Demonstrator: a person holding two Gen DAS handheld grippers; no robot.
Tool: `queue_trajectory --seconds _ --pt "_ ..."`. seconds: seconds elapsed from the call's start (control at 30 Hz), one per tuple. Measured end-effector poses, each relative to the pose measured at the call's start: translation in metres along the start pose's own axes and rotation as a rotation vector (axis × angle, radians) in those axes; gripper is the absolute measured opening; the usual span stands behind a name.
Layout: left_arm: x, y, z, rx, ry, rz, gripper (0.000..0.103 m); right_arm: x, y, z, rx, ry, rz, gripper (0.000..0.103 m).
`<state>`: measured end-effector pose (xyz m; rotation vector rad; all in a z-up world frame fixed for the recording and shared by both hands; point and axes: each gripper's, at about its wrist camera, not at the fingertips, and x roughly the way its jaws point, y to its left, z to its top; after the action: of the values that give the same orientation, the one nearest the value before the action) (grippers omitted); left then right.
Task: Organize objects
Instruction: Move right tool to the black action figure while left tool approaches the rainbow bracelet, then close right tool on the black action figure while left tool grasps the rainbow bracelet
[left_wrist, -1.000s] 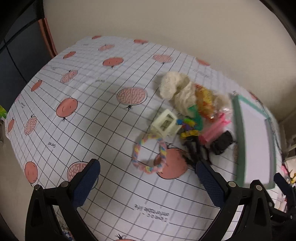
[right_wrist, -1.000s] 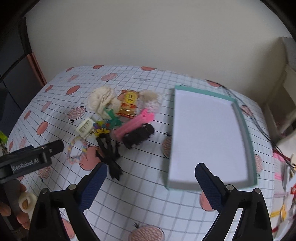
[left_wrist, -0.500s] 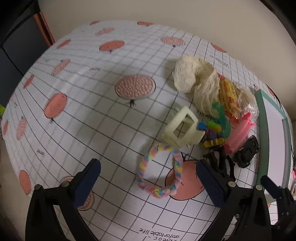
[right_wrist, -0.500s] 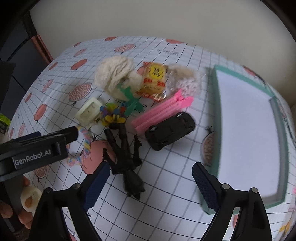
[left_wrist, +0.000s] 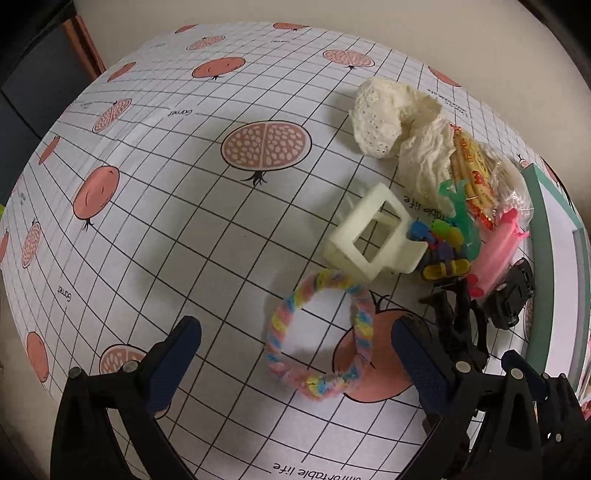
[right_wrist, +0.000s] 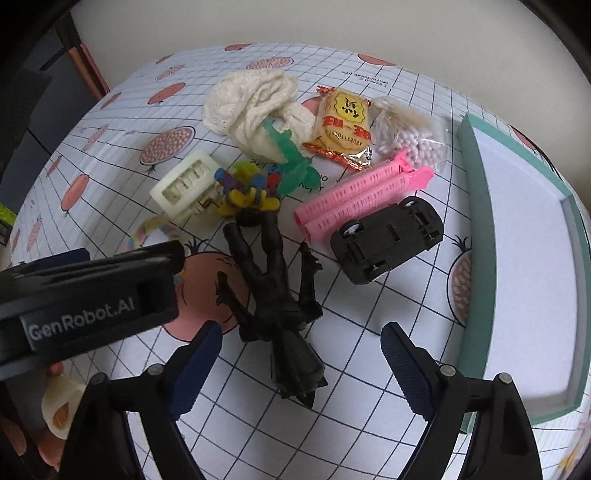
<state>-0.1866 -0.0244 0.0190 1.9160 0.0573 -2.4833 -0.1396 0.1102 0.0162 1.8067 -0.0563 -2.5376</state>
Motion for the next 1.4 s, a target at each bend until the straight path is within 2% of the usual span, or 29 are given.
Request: queue_trajectory --seconds 0.17,0.43,0.5,0.63,0.7,0.8,0.9,1.1,1.3,1.33,1.4 --pt "0.004 -0.004 0.003 0.009 0.013 0.0 0.102 0.005 0.0 0.0 -0.002 0.005 -0.017 0.087" --pt "0.013 -0.009 0.011 0.014 0.046 0.013 0.093 0.005 0.004 0.003 -0.007 -0.009 -0.032 0.079" --pt "0.012 -0.011 0.015 0.024 0.037 0.024 0.085 0.005 0.007 0.003 -0.017 -0.011 -0.028 0.074" --pt "0.012 -0.014 0.02 0.038 0.032 0.022 0.081 0.003 0.012 0.005 -0.034 -0.014 -0.02 0.062" --pt "0.01 -0.017 0.024 0.046 0.026 0.019 0.073 0.003 0.011 0.005 -0.039 -0.015 -0.017 0.054" --pt "0.009 -0.02 0.03 0.06 0.019 0.015 0.065 0.003 0.014 0.006 -0.051 -0.013 -0.014 0.048" --pt "0.009 -0.022 0.035 0.068 0.016 0.011 0.057 0.003 0.015 0.007 -0.053 -0.007 -0.009 0.047" --pt "0.009 -0.023 0.049 0.064 0.011 -0.001 0.05 0.003 0.014 0.01 -0.041 0.008 0.025 0.047" --pt "0.01 -0.02 0.064 0.025 0.027 -0.042 0.047 -0.002 0.012 0.013 -0.048 -0.003 0.045 0.047" --pt "0.01 -0.02 0.067 0.015 0.032 -0.048 0.047 -0.011 0.006 -0.004 -0.047 -0.009 0.049 0.047" --pt "0.01 -0.018 0.073 -0.009 0.039 -0.067 0.046 -0.014 0.005 0.0 -0.046 -0.016 0.057 0.047"
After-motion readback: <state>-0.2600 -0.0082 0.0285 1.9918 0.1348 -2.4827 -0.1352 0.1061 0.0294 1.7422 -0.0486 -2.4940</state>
